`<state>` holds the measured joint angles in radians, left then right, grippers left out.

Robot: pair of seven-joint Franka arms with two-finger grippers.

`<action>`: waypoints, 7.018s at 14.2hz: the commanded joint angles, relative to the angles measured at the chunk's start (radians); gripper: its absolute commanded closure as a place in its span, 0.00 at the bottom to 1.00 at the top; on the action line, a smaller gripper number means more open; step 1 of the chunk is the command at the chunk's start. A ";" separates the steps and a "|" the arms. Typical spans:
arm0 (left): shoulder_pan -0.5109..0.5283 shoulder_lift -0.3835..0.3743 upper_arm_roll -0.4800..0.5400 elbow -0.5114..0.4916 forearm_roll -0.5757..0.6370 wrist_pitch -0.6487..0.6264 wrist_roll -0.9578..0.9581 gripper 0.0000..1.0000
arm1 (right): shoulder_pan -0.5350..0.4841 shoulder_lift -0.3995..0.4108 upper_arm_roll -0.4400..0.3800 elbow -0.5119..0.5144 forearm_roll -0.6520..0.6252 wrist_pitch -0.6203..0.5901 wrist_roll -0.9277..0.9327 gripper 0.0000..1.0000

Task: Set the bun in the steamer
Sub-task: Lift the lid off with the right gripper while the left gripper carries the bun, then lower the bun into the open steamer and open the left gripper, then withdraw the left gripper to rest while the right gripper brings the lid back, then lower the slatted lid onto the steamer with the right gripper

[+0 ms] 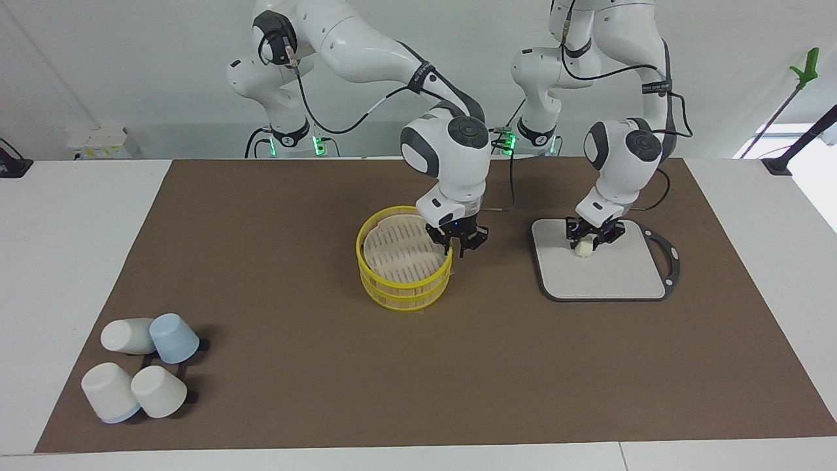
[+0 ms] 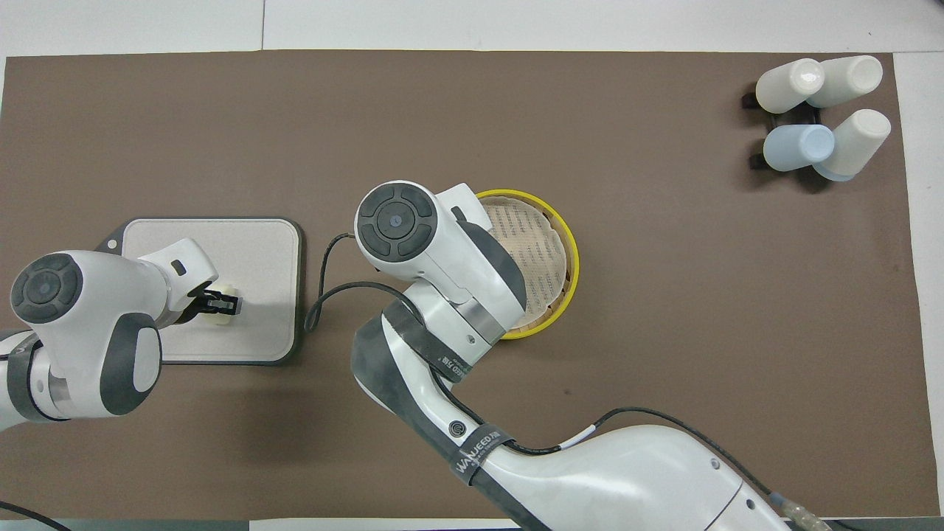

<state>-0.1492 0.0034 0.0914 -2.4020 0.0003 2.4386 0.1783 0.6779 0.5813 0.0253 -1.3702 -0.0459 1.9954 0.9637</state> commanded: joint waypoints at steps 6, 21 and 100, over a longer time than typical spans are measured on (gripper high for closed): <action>-0.004 0.000 0.002 0.023 0.012 -0.050 0.000 0.61 | -0.272 -0.164 0.012 -0.013 0.012 -0.135 -0.501 1.00; -0.459 0.225 0.002 0.695 -0.103 -0.379 -0.922 1.00 | -0.571 -0.184 0.005 0.006 0.063 -0.248 -1.002 1.00; -0.030 -0.098 0.045 0.692 0.001 -0.868 -0.118 0.00 | -0.021 -0.064 0.008 -0.118 -0.006 0.111 -0.095 0.62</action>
<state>-0.1747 -0.0852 0.1373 -1.7060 -0.0204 1.5590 0.0582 0.6622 0.5381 0.0300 -1.4429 -0.0460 2.0680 0.8908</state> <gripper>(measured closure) 0.000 0.912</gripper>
